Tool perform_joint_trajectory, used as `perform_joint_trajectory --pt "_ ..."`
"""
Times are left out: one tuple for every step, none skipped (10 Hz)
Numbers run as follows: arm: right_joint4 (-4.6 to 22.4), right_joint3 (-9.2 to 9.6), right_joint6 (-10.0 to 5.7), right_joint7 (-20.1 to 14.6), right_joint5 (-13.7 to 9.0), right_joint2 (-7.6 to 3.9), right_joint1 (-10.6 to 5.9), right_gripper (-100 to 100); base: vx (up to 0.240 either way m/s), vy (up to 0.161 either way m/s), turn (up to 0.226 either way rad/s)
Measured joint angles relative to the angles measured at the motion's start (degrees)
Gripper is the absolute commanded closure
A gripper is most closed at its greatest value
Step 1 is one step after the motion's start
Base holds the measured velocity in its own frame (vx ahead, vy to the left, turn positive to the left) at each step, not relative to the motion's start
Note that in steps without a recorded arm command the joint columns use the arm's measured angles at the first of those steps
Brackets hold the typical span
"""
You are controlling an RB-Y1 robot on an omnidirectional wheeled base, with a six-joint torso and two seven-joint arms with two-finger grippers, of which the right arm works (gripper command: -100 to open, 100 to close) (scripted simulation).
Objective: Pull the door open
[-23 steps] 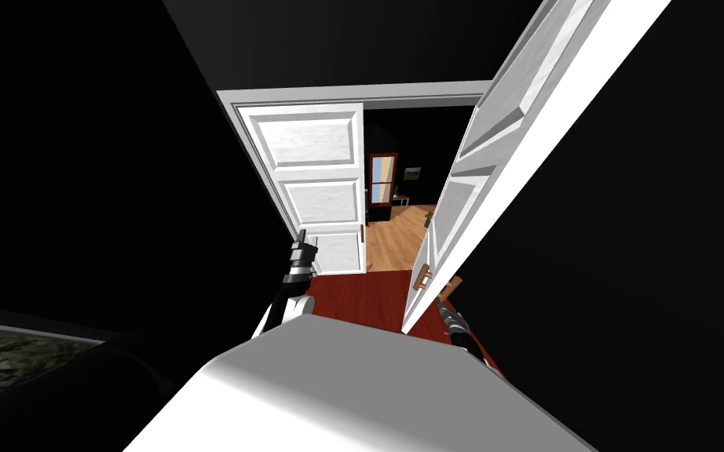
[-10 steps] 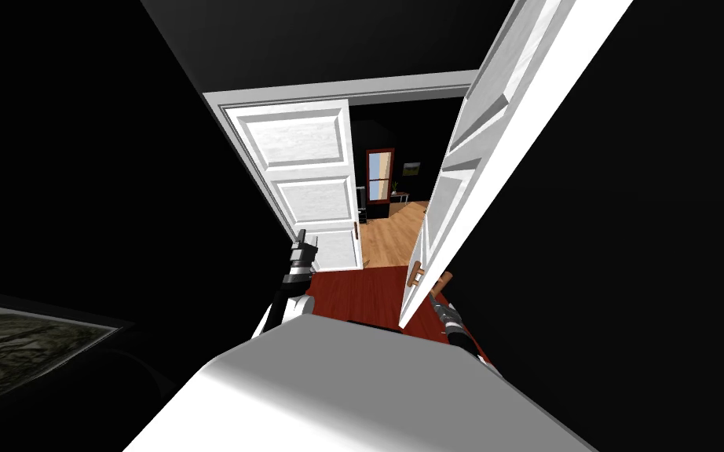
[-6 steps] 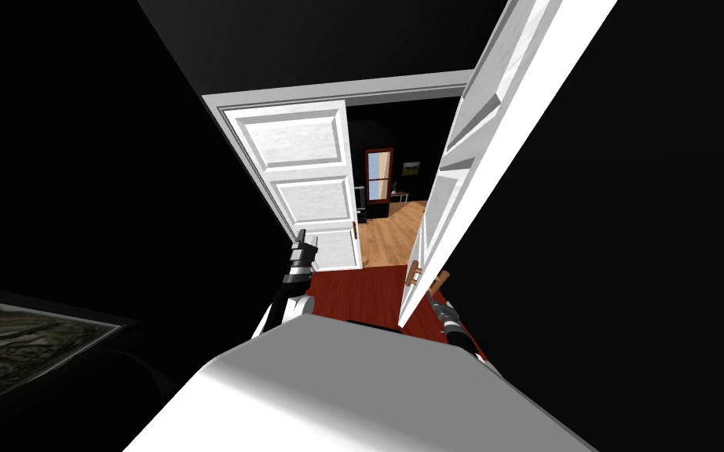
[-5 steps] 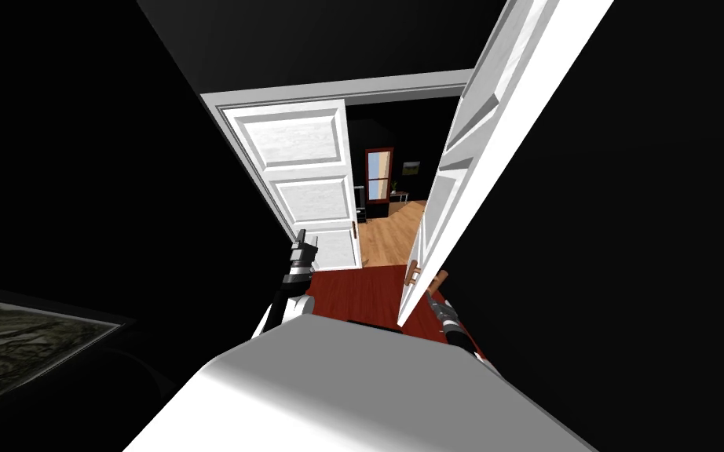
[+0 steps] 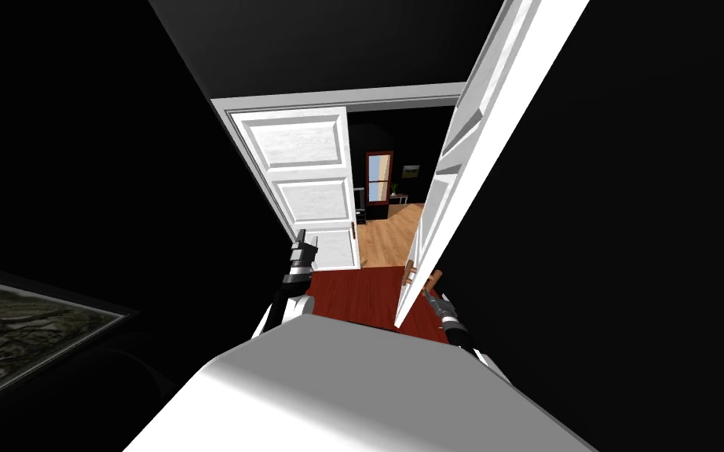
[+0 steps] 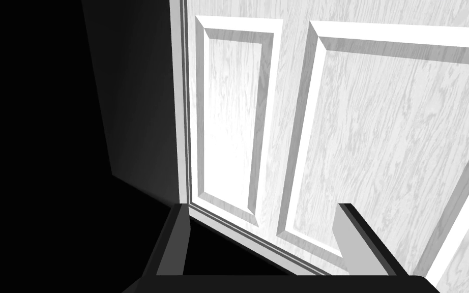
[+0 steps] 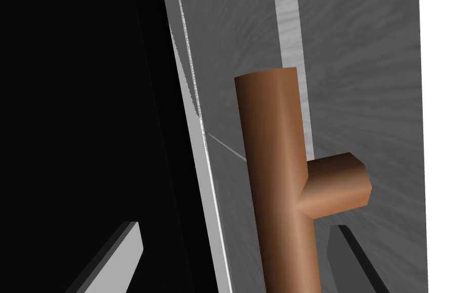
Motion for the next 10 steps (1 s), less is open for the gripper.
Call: perform_joint_trajectory --pt "-0.78 0.6 -0.89 -0.37 0.91 -0.17 0.26 -100 -0.021 -0.067 0.016" --pt "-0.05 0.82 -1.99 -0.37 1.31 -0.24 -0.07 -100 -0.009 -0.052 -0.001" --pt "0.76 1.11 -3.2 -0.38 1.88 -0.46 -0.44 -100 -0.029 -0.067 0.004" --pt "1.03 1.58 -4.45 -0.47 2.7 -0.6 -0.52 -100 -0.026 -0.1 0.012" --pt "0.89 2.16 -5.62 -0.58 3.63 -0.68 -0.4 -100 -0.032 -0.116 0.02" --pt "-0.22 2.94 -6.35 -1.07 4.65 -0.96 0.11 -100 -0.026 -0.109 0.015" --pt "0.51 3.47 -7.72 -1.24 5.56 -1.14 -0.3 -100 -0.022 -0.098 0.02" --pt "1.5 3.97 -9.49 -1.3 6.45 -1.42 -0.72 -100 -0.035 -0.095 0.018" --pt "1.89 4.55 -11.01 -1.42 7.39 -1.62 -0.89 -100 -0.023 -0.061 0.01" --pt "0.94 4.95 -11.41 -1.67 7.89 -1.67 -0.33 -100 -0.01 -0.082 0.019"
